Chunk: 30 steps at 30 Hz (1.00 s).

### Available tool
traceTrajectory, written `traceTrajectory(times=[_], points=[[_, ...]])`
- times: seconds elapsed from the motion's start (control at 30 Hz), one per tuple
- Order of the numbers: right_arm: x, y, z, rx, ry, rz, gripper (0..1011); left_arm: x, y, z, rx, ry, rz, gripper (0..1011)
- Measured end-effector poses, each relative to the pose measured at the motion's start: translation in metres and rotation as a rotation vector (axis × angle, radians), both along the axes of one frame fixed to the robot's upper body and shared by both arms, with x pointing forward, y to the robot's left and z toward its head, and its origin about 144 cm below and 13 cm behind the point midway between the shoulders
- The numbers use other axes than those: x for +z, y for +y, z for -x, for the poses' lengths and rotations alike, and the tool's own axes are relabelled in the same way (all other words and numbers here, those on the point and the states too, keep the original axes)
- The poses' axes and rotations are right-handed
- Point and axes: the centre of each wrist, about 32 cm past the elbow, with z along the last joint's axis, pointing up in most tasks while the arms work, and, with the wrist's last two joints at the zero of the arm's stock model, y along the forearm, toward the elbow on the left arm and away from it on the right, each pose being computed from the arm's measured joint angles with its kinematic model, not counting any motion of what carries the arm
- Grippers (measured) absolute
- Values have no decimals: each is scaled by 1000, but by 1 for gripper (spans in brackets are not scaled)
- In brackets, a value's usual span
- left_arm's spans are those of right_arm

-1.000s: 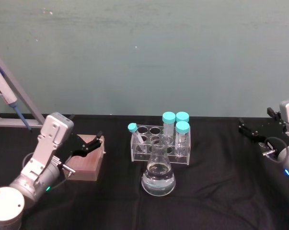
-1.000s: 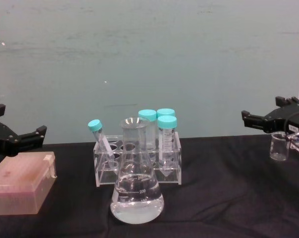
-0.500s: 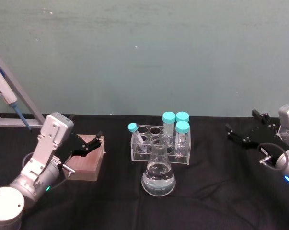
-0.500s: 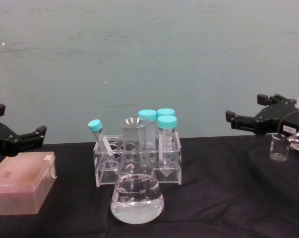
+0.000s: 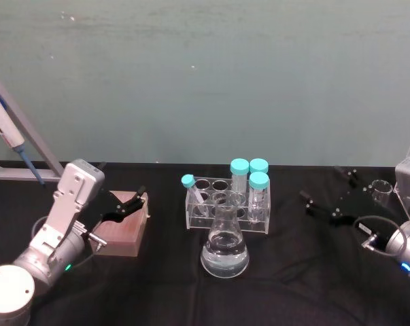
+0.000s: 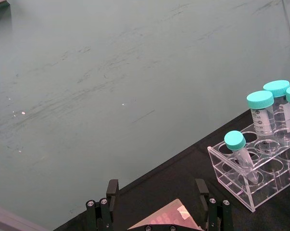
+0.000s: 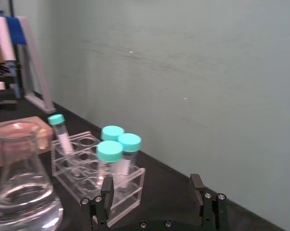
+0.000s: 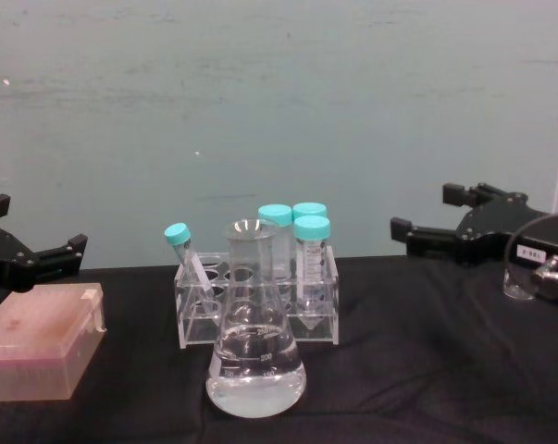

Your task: Place the experimental apparatus aside using one hand.

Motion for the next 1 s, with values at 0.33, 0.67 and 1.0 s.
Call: traceTrajectory(times=[0.33, 0.67, 1.0], points=[[-1, 4, 3, 117, 51, -29, 1003, 0, 0, 0, 0, 0, 0, 1000], [-1, 12, 5, 221, 42, -6, 1003, 0, 0, 0, 0, 0, 0, 1000], [1, 21, 5, 285, 31, 1, 1003, 0, 0, 0, 0, 0, 0, 1000]])
